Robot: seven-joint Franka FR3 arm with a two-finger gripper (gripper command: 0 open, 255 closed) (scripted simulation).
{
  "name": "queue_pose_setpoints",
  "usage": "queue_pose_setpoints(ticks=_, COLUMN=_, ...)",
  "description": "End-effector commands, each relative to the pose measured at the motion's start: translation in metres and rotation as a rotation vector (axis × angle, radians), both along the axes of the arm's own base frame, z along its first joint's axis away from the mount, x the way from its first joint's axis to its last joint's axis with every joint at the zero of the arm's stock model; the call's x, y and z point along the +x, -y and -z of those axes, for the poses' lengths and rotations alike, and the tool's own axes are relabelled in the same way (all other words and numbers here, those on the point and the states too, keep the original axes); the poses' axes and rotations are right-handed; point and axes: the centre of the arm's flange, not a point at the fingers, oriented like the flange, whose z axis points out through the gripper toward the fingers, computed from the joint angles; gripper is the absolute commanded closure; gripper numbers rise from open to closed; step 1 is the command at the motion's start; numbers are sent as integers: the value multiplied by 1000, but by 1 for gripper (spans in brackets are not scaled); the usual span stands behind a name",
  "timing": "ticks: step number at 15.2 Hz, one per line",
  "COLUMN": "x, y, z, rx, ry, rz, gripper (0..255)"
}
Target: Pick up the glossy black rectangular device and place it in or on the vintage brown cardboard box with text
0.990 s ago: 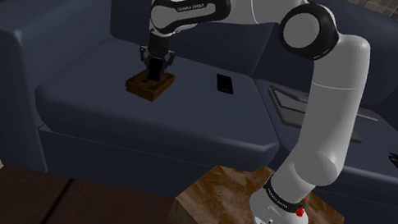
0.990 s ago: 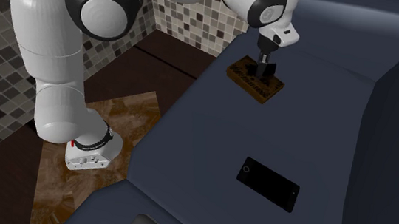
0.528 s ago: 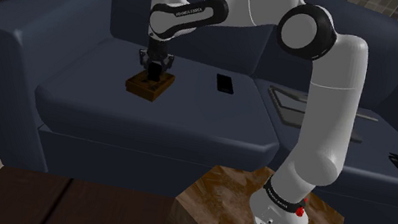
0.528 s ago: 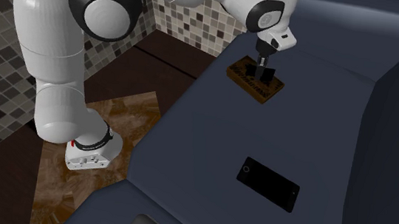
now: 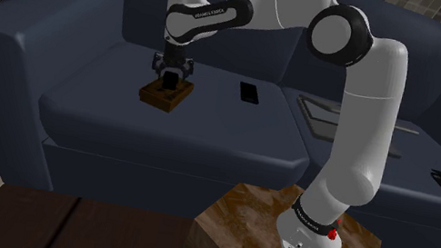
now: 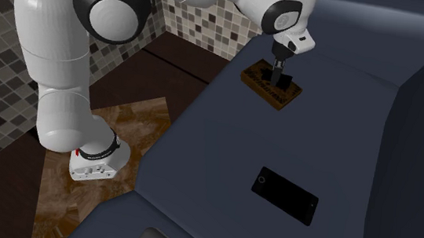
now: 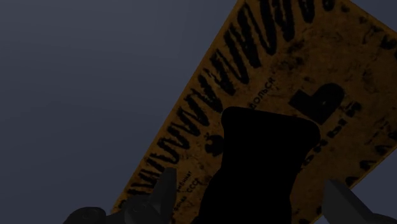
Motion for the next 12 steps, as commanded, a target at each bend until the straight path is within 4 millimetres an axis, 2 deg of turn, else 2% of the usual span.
queue_pose_setpoints(ticks=1, x=-1, y=-1, z=-13, rx=0, ry=0, rz=0, gripper=0)
queue_pose_setpoints(ticks=4, x=-2, y=-3, z=-50, rx=0, ry=0, rz=0, gripper=0)
queue_pose_setpoints(ticks=12, x=-2, y=-3, z=-50, rx=0, ry=0, rz=0, gripper=0)
